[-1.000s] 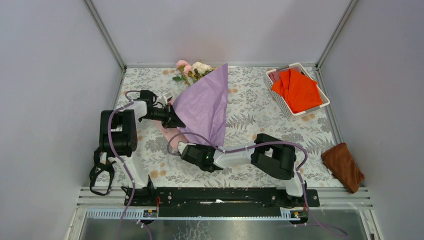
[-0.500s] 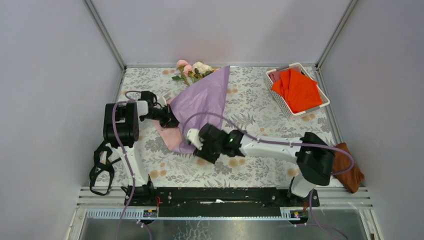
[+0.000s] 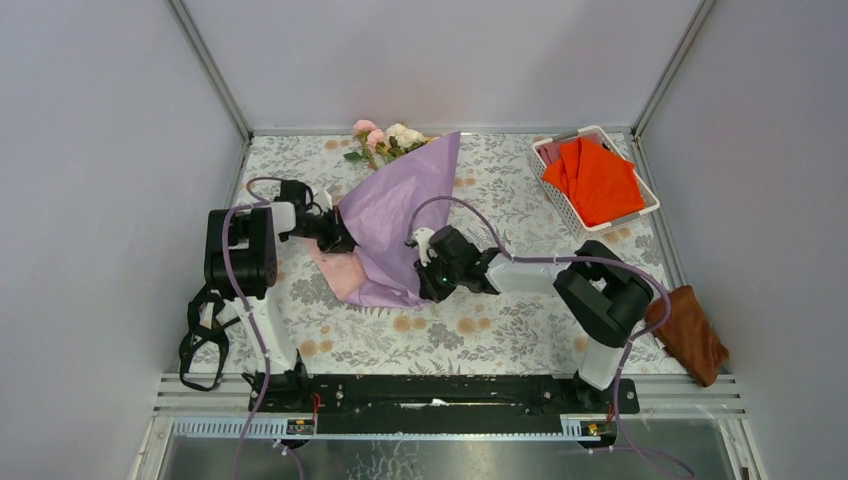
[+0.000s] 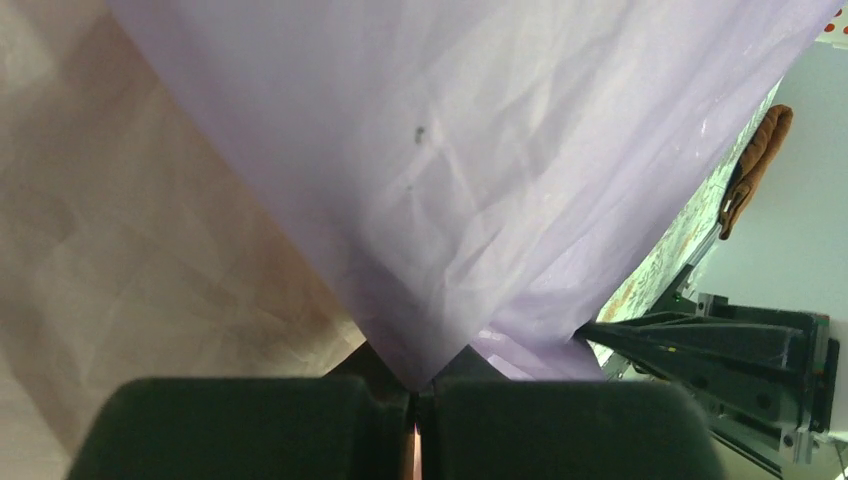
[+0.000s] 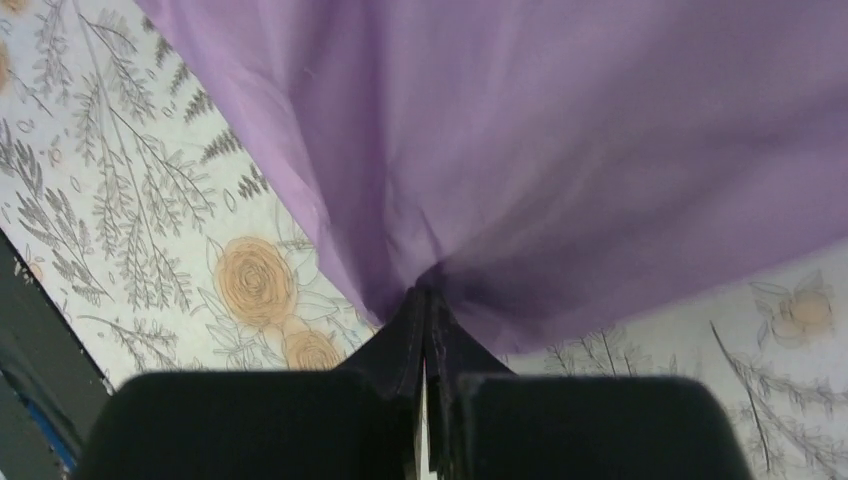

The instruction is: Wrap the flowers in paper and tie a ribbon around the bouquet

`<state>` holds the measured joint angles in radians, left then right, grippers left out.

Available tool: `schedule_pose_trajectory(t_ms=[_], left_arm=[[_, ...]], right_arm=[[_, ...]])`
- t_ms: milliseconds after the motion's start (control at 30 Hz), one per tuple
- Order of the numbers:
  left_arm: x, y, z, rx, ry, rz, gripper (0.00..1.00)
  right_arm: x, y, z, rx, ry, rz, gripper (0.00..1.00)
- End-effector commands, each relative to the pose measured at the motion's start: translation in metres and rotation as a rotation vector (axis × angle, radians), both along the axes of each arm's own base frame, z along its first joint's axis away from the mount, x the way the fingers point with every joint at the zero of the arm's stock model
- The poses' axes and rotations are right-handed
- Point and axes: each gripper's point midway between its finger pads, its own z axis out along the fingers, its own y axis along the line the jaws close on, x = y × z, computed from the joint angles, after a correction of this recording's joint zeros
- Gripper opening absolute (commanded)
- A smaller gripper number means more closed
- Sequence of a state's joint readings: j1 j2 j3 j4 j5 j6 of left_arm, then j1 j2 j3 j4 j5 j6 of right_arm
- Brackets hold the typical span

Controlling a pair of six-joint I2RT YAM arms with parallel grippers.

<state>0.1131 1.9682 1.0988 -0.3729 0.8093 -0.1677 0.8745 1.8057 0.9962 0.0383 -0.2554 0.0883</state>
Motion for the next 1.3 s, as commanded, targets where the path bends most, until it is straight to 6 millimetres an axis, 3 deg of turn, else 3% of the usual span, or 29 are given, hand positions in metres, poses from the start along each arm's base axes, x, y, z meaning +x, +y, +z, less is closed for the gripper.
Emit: schedule_pose_trajectory(t_ms=[0, 167, 300, 367, 500, 600, 700, 867, 1067, 1200, 1267], left_arm=[[0.017, 0.030, -0.010, 0.151, -0.091, 0.019, 0.00], [0.015, 0.033, -0.015, 0.180, -0.091, 0.004, 0.00], [0.007, 0.025, -0.015, 0.165, -0.097, -0.028, 0.00], [0.004, 0.021, -0.015, 0.162, -0.099, -0.042, 0.00], [0.001, 0.018, -0.016, 0.153, -0.093, -0.046, 0.00], [-0.001, 0.019, -0.019, 0.160, -0.090, -0.044, 0.00], [-0.003, 0.020, -0.021, 0.166, -0.087, -0.045, 0.00], [0.001, 0.023, -0.020, 0.187, -0.102, -0.042, 0.00], [0.004, 0.030, -0.016, 0.236, -0.129, -0.045, 0.00], [0.010, 0.037, -0.009, 0.290, -0.170, -0.077, 0.01], [0.017, 0.045, 0.002, 0.340, -0.204, -0.111, 0.25]], right_arm=[[-0.018, -0.034, -0.027, -0.050, 0.080, -0.115, 0.00], [-0.033, -0.059, -0.037, -0.106, 0.106, -0.143, 0.00], [-0.019, -0.058, -0.007, -0.035, 0.085, -0.182, 0.04], [-0.001, -0.061, 0.015, 0.054, 0.087, -0.245, 0.13], [0.039, -0.065, 0.049, 0.257, 0.110, -0.363, 0.50], [0.057, -0.057, 0.053, 0.342, 0.177, -0.389, 0.71], [0.073, -0.049, 0.044, 0.378, 0.252, -0.425, 0.76], [0.083, -0.030, 0.020, 0.403, 0.374, -0.440, 0.69], [0.082, -0.025, 0.010, 0.438, 0.434, -0.465, 0.24], [0.078, -0.025, 0.013, 0.458, 0.444, -0.469, 0.08], [0.077, -0.026, 0.014, 0.463, 0.442, -0.469, 0.04]])
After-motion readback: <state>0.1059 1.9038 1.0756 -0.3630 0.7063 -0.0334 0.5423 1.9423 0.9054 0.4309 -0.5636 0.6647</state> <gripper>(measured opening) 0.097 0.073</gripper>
